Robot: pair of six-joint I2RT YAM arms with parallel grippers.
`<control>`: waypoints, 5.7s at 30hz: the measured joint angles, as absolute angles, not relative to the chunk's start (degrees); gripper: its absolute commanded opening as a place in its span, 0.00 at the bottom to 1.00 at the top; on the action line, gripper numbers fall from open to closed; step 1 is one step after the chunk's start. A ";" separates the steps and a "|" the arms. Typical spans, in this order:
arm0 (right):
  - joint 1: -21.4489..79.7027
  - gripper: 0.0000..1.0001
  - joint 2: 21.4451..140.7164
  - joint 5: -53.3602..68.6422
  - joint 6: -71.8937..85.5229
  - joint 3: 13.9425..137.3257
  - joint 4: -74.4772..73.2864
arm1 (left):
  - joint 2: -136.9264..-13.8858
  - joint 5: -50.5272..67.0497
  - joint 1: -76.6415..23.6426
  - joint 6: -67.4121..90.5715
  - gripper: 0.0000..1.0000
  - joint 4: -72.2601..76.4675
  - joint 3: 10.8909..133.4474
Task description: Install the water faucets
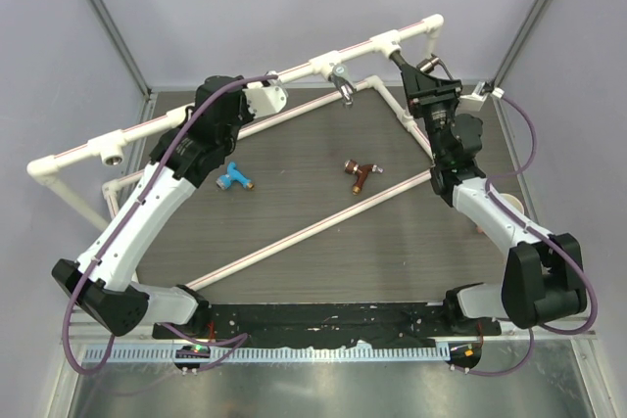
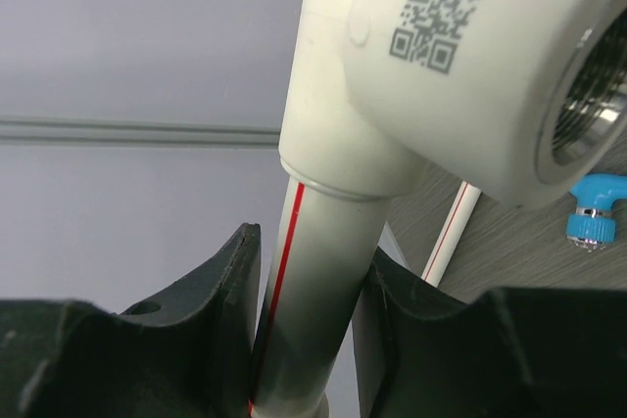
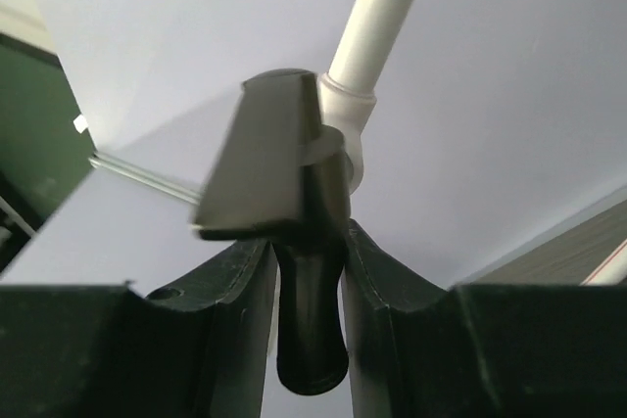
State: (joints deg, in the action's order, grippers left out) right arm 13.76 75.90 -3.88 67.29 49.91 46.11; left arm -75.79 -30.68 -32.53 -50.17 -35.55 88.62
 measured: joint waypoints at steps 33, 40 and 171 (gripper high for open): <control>14.48 0.86 66.61 -9.19 82.37 45.15 39.70 | -75.16 -28.88 -35.44 -49.93 0.00 -37.01 88.55; 14.06 0.91 60.93 -8.49 80.79 40.97 35.35 | -75.11 -28.86 -35.73 -49.91 0.00 -37.12 88.55; 12.12 0.89 44.56 1.26 -36.75 58.76 -14.02 | -75.18 -29.76 -38.13 -49.71 0.00 -37.56 88.58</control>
